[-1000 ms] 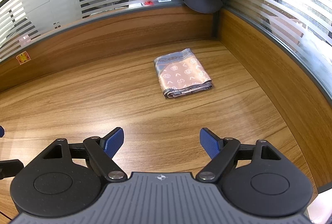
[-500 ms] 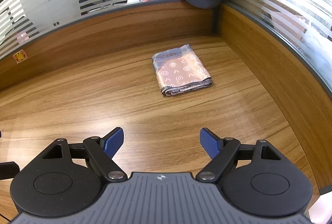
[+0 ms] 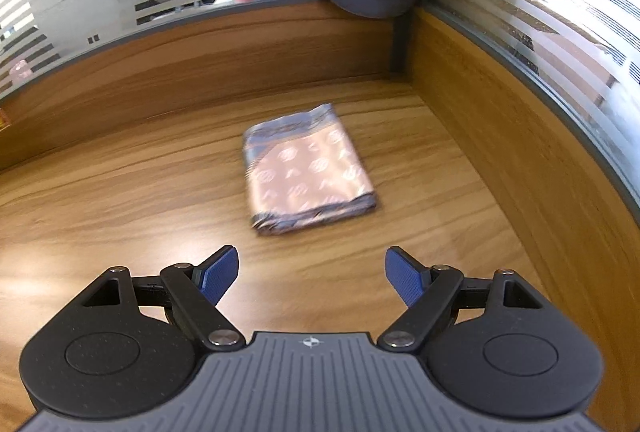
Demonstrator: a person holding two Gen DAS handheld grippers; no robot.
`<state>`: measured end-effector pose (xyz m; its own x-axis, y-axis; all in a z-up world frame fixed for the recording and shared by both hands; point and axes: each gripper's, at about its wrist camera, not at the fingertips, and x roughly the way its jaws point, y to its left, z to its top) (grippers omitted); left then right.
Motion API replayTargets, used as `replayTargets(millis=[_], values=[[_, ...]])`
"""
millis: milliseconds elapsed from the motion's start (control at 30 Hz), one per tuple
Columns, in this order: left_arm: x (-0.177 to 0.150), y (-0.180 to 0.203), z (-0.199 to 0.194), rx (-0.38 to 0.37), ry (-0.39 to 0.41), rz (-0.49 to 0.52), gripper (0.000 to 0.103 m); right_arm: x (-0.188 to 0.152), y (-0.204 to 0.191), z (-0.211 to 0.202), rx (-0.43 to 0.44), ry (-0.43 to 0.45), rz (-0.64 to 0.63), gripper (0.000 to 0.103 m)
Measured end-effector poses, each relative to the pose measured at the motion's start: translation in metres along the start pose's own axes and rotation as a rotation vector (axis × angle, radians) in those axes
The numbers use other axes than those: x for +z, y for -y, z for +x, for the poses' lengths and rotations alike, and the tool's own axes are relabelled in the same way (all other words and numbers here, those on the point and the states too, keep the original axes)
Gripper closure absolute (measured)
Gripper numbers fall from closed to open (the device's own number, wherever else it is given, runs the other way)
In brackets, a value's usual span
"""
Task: Fold clothes
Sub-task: 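Reach the right gripper to the folded scarf and grasp its edge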
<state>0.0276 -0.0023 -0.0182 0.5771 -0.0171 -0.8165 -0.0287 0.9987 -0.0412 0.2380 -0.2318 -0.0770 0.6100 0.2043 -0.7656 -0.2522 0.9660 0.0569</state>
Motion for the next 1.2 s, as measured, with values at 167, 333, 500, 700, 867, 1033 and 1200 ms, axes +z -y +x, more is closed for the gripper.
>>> replayTargets(millis=[167, 333, 500, 700, 867, 1033, 1200], values=[[0.004, 0.001, 0.008, 0.016, -0.012, 0.001, 0.0, 0.024, 0.014, 0.032, 0.001, -0.007, -0.028, 0.018], [0.009, 0.001, 0.016, 0.031, -0.023, 0.003, 0.0, 0.039, 0.021, 0.066, 0.012, -0.036, -0.061, 0.025], [0.014, -0.001, 0.023, 0.041, -0.039, -0.01, 0.0, 0.048, 0.026, 0.093, 0.022, -0.072, -0.073, 0.039], [0.018, -0.005, 0.03, 0.04, -0.055, -0.027, 0.0, 0.049, 0.028, 0.111, 0.021, -0.111, -0.07, 0.081], [0.02, -0.008, 0.029, 0.027, -0.056, -0.044, 0.0, 0.05, 0.021, 0.108, 0.023, -0.102, -0.096, 0.102], [0.021, -0.011, 0.023, 0.028, -0.032, -0.066, 0.0, 0.053, -0.006, 0.087, 0.093, -0.067, -0.153, 0.102], [0.016, -0.02, 0.014, 0.043, -0.015, -0.104, 0.0, 0.047, -0.056, 0.065, 0.207, -0.052, -0.264, 0.102]])
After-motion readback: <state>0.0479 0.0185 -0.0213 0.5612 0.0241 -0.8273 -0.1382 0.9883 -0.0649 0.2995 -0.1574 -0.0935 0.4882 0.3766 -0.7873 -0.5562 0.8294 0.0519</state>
